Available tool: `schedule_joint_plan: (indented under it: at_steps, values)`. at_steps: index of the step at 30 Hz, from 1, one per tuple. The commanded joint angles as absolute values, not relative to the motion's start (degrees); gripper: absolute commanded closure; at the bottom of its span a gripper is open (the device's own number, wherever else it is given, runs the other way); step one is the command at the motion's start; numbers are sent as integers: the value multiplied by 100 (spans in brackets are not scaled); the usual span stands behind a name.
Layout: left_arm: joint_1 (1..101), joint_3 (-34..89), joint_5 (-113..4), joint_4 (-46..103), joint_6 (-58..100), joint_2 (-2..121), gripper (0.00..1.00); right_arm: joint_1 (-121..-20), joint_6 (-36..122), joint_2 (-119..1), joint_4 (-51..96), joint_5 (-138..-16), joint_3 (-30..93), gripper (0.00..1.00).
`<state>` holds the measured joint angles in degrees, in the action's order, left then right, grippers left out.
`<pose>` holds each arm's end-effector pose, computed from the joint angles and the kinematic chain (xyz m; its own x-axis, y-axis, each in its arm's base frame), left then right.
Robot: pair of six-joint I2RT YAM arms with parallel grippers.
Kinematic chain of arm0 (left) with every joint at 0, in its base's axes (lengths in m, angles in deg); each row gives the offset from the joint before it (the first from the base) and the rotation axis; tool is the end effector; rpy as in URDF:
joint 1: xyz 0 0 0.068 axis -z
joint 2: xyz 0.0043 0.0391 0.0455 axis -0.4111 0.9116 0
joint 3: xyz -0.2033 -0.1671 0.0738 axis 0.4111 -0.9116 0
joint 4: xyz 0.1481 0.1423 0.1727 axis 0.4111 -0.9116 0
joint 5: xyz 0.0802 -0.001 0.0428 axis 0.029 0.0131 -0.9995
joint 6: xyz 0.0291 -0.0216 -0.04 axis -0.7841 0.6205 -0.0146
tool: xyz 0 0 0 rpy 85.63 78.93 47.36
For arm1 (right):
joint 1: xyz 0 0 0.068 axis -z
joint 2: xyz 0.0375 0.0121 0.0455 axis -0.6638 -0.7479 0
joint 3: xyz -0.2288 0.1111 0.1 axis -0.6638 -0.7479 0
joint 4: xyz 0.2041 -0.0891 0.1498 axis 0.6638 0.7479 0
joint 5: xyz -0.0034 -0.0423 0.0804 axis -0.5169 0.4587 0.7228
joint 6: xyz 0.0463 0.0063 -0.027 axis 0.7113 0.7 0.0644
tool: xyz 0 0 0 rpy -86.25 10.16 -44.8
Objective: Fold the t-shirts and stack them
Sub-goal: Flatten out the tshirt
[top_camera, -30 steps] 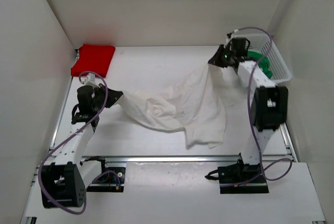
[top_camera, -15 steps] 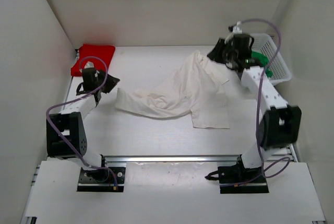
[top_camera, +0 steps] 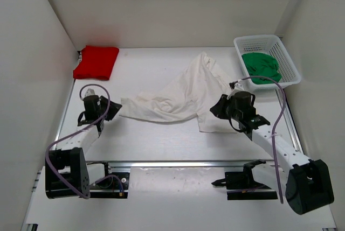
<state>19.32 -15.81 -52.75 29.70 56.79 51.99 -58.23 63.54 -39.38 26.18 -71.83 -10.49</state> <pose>0.2423 0.0149 0.1806 -0.4379 -0.7655 -0.4714 -0.3982 0.6352 -0.6617 0.2248 0.0755 0.2225 -0.6660 0.2679 -0.6962 -0.1726 0.8526 0.4932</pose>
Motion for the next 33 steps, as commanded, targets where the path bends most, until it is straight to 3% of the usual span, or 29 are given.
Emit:
schedule_joint_plan:
  at_steps: [1, 8, 19, 33]
  values:
    - [1812, -2073, -5242, 3391, 6065, 5174, 59, -6196, 6461, -3432, 2165, -7357, -1420, 89]
    - [1821, -2179, -5260, 3910, 6627, 6035, 53, -6514, 6638, -2904, 2347, -7455, -1957, 86]
    - [1874, -2443, -5751, 3893, 6971, 5966, 50, -6224, 6506, -2736, 2367, -7252, -2010, 84]
    - [2040, -2163, -6094, 4149, 7060, 6406, 88, -6013, 6593, -2613, 2682, -7558, -2028, 82]
